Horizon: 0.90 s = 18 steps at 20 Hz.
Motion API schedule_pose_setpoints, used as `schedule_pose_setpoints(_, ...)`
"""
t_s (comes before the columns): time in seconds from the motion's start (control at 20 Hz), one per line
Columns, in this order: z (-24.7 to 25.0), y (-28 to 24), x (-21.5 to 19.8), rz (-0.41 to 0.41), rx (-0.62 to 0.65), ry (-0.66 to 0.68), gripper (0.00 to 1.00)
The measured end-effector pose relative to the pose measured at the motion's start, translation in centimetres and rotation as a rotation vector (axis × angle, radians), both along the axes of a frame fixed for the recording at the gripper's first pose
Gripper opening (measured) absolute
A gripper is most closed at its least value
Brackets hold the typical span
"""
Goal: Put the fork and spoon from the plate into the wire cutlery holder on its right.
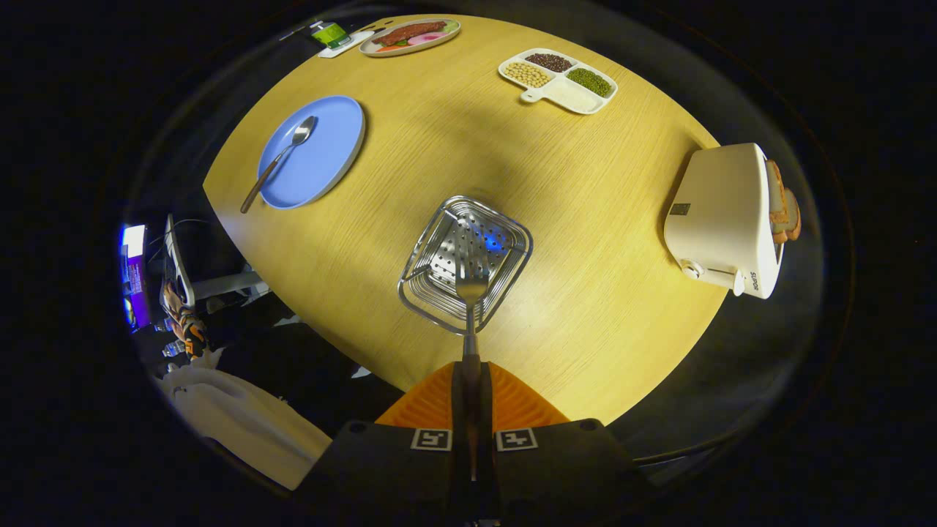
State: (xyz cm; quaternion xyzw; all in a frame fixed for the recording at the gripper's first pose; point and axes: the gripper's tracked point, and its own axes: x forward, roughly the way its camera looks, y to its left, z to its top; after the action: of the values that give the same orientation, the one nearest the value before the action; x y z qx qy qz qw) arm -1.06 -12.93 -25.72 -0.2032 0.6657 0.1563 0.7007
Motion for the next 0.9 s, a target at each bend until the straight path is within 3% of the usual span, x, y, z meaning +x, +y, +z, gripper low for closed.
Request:
schedule_pose_setpoints(0.3,-1.5,0.1,1.1,-0.008,-0.032,0.079,0.11)
schedule_pose_setpoints(0.65,-1.3,1.6,3.0,-0.042,0.019,0.003,0.17)
schedule_pose_setpoints(0.7,-1.0,1.8,2.9,-0.049,0.039,-0.01,0.32)
schedule_pose_setpoints(0.85,0.6,2.9,2.4,-0.086,0.117,-0.065,0.89)
schedule_pose_setpoints(0.9,1.0,3.3,2.3,-0.091,0.138,-0.094,0.96)
